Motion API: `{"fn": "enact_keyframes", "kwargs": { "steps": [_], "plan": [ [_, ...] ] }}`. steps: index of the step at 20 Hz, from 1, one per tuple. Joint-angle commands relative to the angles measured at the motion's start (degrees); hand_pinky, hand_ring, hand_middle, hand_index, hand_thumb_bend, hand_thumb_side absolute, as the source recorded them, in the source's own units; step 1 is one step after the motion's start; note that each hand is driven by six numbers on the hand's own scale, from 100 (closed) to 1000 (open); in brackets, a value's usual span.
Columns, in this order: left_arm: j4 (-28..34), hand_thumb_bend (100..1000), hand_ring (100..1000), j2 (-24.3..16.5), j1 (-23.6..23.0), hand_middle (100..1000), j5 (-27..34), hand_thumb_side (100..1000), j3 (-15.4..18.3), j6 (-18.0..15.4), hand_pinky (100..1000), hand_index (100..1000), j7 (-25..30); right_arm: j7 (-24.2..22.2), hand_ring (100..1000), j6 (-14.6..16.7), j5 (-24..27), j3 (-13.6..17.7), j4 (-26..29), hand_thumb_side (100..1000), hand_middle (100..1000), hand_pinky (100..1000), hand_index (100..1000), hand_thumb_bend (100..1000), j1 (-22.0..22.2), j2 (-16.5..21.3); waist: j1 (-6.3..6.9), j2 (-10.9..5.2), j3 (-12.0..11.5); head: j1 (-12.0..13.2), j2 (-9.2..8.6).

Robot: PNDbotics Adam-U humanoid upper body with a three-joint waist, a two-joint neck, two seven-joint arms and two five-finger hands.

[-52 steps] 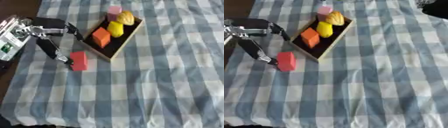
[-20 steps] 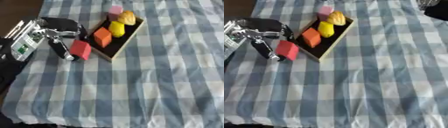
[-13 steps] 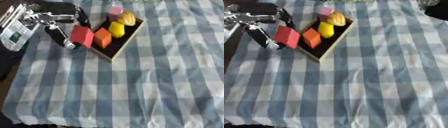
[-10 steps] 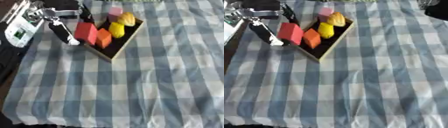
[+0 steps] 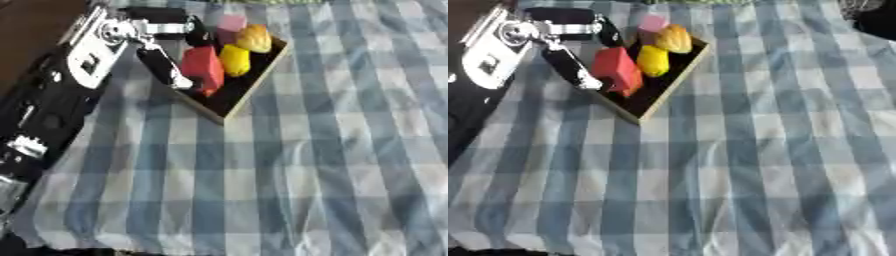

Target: Pick up objects on the table and place them in the box.

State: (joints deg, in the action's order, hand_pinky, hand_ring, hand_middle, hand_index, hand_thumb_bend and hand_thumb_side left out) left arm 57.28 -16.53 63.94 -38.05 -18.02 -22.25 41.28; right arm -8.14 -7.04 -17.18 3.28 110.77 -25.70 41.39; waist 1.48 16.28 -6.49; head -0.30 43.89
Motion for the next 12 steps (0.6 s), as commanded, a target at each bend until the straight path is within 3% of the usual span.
{"fn": "enact_keyframes", "kwargs": {
  "steps": [1,6,9,12],
  "plan": [
    [-2.04,287,735,0.17,1.80,586,-4.09,246,1.97,-4.77,793,740,1.11,-0.35,1000,0.10,0.40,0.43,0.25,431,741,927,897,100,-0.86,0.79,0.41,-1.56,0.05,0.19,0.23],
    [-3.92,278,732,1.05,1.99,582,-8.12,228,3.06,-6.63,790,737,-1.41,-0.68,1000,0.15,0.41,0.30,0.02,429,741,927,897,100,-0.75,0.53,0.44,-1.56,0.19,0.25,0.23],
    [-2.65,250,731,0.97,2.54,581,-7.35,181,4.19,-6.62,792,737,-1.91,-0.59,1000,0.11,0.37,0.45,-0.10,430,741,927,897,100,-0.57,0.60,0.49,-1.58,0.16,0.16,0.23],
    [-2.07,278,739,0.48,4.05,589,-6.50,168,5.04,-5.84,796,742,-1.06,-0.58,1000,0.16,0.40,0.49,-0.10,431,741,927,897,100,-0.49,0.70,0.56,-1.61,0.04,0.11,0.23]
  ]
}}
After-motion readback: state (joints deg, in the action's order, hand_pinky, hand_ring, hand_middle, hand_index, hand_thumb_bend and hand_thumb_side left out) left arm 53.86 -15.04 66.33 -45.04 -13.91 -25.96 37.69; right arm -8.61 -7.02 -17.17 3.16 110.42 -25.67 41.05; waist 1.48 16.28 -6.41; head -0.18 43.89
